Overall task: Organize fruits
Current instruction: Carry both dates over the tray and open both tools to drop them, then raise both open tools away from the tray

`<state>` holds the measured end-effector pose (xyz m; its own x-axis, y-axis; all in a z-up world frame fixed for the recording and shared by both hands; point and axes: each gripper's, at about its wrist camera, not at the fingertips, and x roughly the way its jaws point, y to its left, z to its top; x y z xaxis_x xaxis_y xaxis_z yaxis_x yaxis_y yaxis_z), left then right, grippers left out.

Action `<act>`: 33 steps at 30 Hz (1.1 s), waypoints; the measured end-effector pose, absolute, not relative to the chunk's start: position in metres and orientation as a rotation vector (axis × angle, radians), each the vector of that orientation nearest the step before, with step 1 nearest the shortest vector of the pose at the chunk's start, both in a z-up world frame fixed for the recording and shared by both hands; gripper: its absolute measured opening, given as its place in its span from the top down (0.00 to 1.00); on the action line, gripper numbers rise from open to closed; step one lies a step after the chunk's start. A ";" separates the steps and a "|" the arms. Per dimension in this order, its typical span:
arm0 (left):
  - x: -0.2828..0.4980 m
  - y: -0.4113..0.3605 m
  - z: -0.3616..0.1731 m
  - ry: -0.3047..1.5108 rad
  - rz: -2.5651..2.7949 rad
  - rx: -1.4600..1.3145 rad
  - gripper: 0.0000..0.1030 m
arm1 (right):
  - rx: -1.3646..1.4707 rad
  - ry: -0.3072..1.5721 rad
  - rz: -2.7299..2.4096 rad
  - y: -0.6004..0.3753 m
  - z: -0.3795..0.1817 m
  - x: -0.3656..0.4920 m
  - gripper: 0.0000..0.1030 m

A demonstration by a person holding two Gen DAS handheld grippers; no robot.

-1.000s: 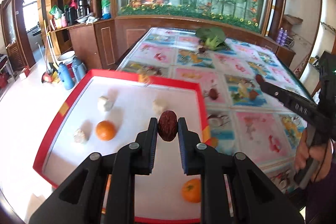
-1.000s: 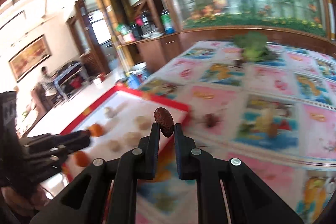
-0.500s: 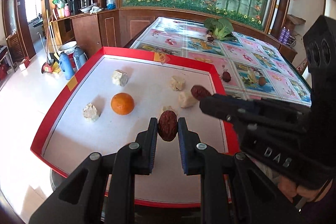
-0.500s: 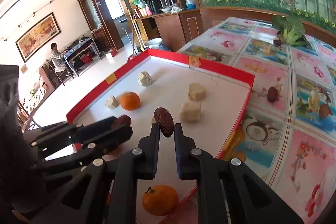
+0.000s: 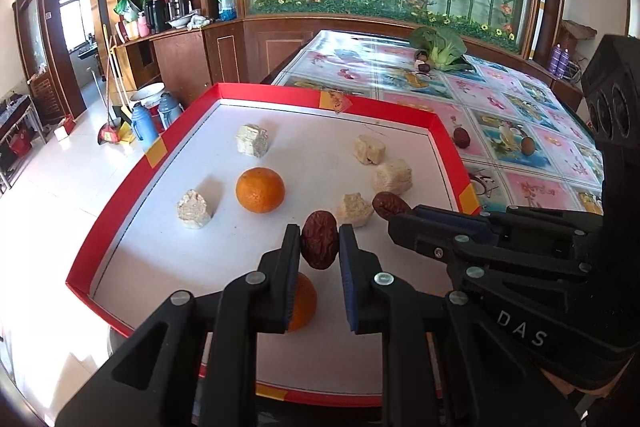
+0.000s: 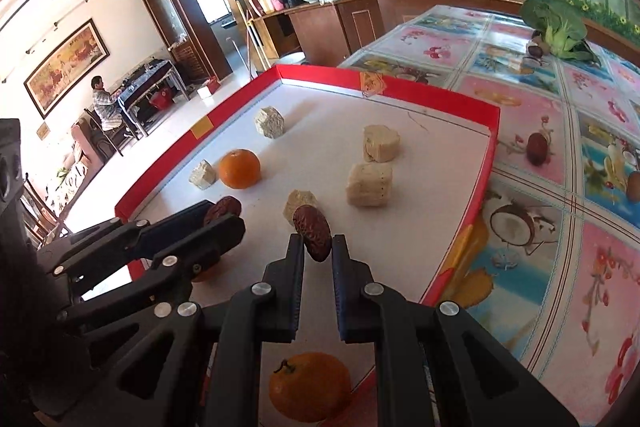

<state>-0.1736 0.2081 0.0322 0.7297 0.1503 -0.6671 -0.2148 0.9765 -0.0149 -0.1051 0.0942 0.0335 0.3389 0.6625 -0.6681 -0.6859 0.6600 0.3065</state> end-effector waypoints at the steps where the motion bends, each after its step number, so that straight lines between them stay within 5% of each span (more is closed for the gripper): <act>1: -0.173 0.208 0.032 0.725 0.203 -0.091 0.79 | -0.032 0.860 0.873 0.095 0.033 -0.105 0.89; 16: -0.166 0.200 0.028 0.735 0.303 0.014 0.78 | 0.105 0.875 0.872 0.073 0.029 -0.093 0.87; 21: -0.174 0.201 0.038 0.713 0.325 -0.032 0.41 | 0.185 0.803 0.816 0.050 0.035 -0.095 0.59; 33: -0.224 0.173 0.085 0.560 0.305 -0.015 0.10 | 0.296 0.616 0.761 -0.014 0.063 -0.130 0.41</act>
<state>-0.2240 0.1732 0.0852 0.8034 0.2810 -0.5250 -0.2892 0.9548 0.0685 -0.1296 -0.0138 0.0626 0.5611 0.7187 -0.4106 -0.5520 0.6946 0.4614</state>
